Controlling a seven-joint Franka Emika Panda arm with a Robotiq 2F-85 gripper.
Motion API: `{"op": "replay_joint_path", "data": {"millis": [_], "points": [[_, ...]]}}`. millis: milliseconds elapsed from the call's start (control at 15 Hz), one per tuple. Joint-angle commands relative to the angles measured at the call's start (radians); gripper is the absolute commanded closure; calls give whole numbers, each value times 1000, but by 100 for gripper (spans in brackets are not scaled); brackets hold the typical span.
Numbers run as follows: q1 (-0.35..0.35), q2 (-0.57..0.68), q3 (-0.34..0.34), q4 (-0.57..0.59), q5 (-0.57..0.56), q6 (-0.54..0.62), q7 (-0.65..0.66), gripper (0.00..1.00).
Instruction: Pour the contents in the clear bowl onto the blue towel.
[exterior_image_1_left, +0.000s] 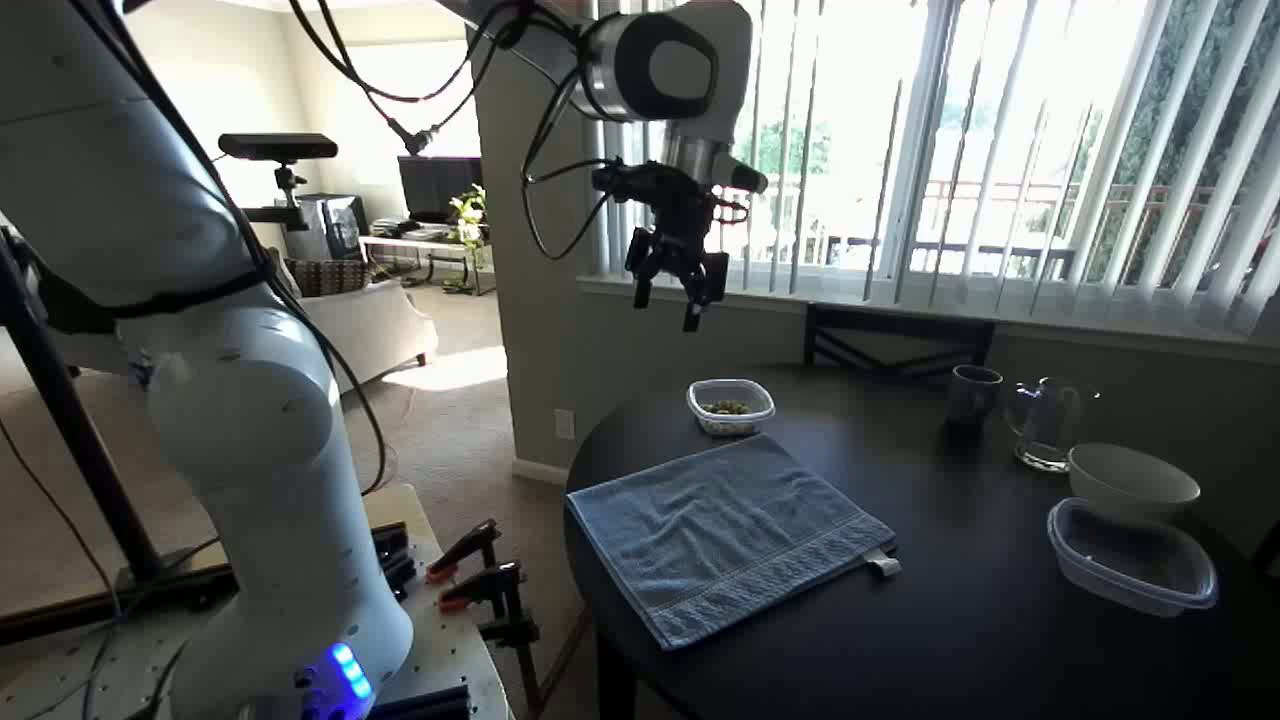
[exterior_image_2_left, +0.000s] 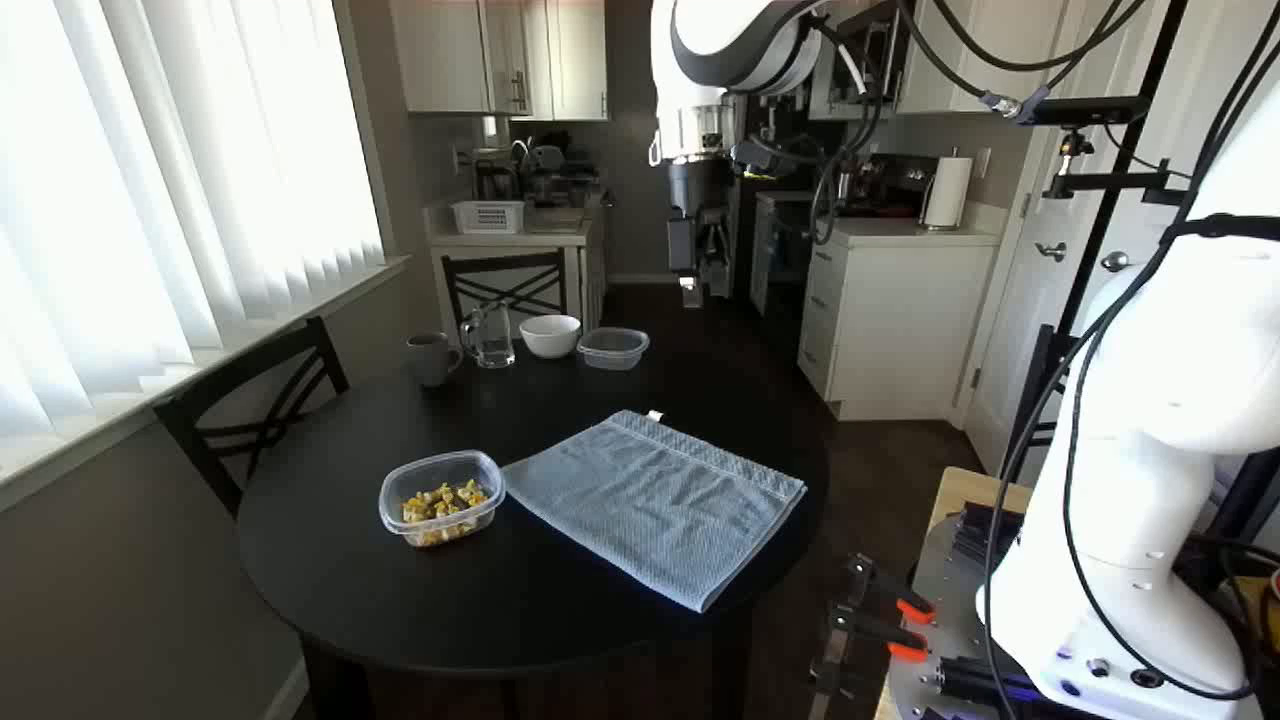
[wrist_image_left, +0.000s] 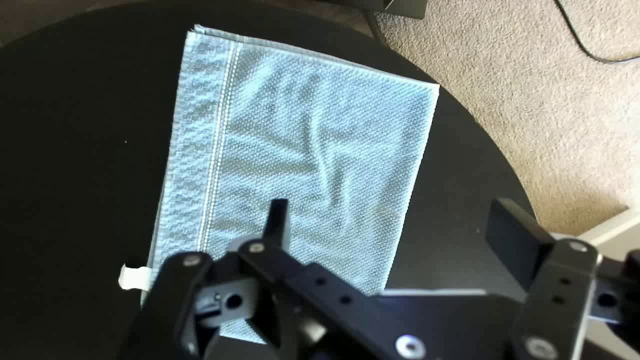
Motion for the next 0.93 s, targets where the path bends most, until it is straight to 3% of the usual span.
{"op": "replay_joint_path", "data": {"millis": [0,267,400,667,867], "points": [[-11,0,10,2,2,-2,-2,0],[-11,0,10,2,2,-2,-2,0],[-7,50,19,35,-41,67,-24,0],[21,210,57,77,31,418,21,0],[41,385,88,104,185,701,50,0]]}}
